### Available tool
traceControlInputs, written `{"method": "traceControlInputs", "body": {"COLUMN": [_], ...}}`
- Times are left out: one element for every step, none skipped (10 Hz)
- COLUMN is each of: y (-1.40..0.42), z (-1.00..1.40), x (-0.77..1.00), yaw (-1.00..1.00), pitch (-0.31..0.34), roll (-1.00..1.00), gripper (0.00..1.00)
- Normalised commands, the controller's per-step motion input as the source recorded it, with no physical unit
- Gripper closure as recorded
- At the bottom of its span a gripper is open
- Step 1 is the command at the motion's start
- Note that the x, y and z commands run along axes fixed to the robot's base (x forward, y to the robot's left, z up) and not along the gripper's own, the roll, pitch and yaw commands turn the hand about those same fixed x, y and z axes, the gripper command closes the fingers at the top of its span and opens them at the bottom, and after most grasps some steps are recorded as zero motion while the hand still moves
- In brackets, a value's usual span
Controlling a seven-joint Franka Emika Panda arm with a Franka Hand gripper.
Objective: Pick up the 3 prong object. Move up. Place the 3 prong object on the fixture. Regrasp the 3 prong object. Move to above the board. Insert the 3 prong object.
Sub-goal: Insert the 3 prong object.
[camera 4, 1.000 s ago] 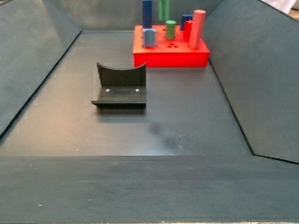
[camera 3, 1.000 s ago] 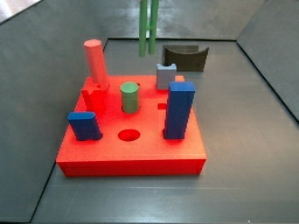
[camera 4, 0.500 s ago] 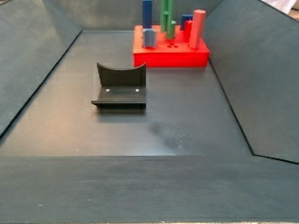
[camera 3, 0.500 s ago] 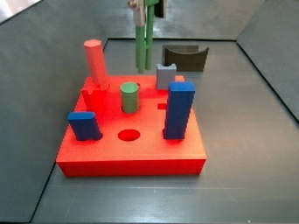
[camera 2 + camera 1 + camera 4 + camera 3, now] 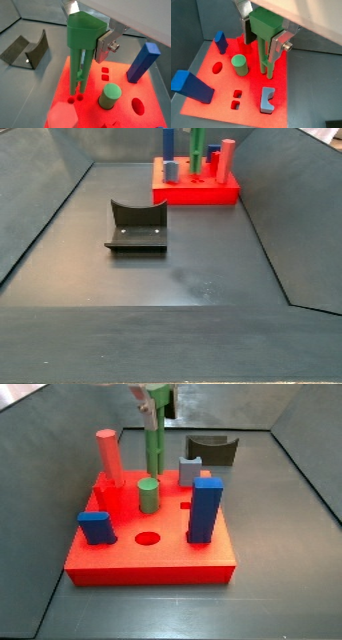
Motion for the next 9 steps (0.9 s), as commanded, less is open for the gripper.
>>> {"method": "traceControlInputs", "body": {"y": [0.0,0.02,0.03,0.11,0.15,0.13,0.05,0.0,-0.02], "z": [-0.25,-0.24,-0.15,-0.05,-0.02,-0.05,-0.08,-0.09,-0.04], "x": [-0.11,-0.1,-0.07,-0.01,0.0,0.0,0.0,0.0,0.0], "yaw": [0.33,0.3,0.25,0.21,0.2,0.21,0.21,0.22,0.22], "pitch": [-0.149,-0.081,-0.013,0.0,0.019,0.039,0.041,0.037,0.0], "roll": [-0.06,-0.05,-0.05,-0.05,-0.04,-0.02,0.0,0.0,0.0], "gripper": [1.0,1.0,1.0,1.0,1.0,1.0,1.0,1.0,1.0]}}
